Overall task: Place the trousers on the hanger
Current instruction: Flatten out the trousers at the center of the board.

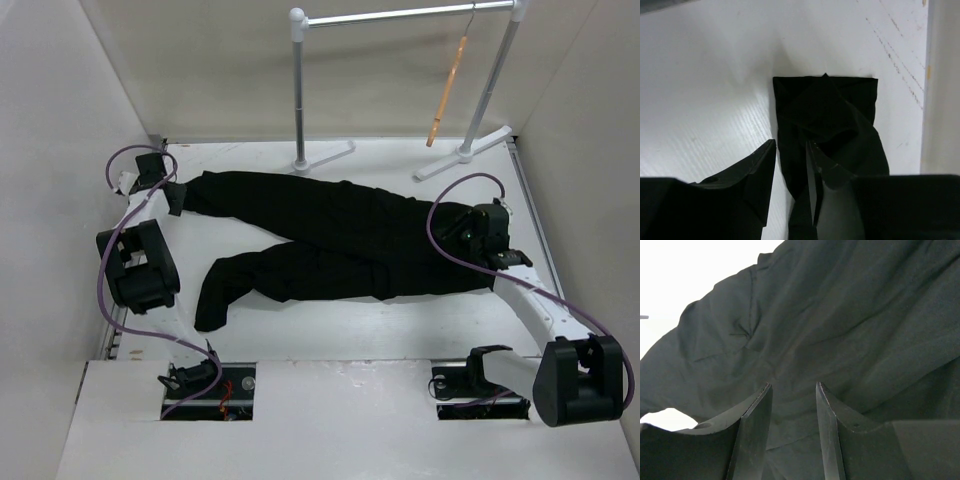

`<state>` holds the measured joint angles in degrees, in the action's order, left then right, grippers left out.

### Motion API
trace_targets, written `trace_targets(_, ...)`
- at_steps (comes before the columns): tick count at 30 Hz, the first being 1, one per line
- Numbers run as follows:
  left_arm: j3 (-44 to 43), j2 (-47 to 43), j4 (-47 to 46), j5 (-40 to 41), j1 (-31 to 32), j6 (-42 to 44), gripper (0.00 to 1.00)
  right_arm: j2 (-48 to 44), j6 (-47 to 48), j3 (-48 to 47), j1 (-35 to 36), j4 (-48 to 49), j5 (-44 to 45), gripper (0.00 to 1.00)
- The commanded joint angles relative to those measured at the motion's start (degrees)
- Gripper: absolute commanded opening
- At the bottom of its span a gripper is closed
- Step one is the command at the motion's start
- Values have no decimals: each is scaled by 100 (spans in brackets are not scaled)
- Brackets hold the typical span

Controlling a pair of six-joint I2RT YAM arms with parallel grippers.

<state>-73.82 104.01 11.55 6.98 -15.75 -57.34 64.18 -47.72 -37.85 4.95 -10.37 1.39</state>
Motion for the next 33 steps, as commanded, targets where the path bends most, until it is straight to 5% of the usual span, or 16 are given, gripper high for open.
trace_targets(1,-386,382,-328,-398,41,-146,31,-11,123,-3,45,53,-95,47)
trace_targets(10,-625,1095,-575,-733,41,-181,37,173,167,-48,107,44,-279,51)
trace_targets(19,-651,1114,-672,-786,-21,-198,4,384,114,-65,195,105,-271,50)
trace_targets(23,-799,613,-698,-830,14,-198,0,516,149,-232,195,114,-279,51)
trace_targets(30,-2732,68,-31,-988,655,-6,0,806,88,-434,81,413,-376,56)
trace_targets(33,-2621,-476,-56,-910,805,266,0,859,53,-452,37,475,-402,60)
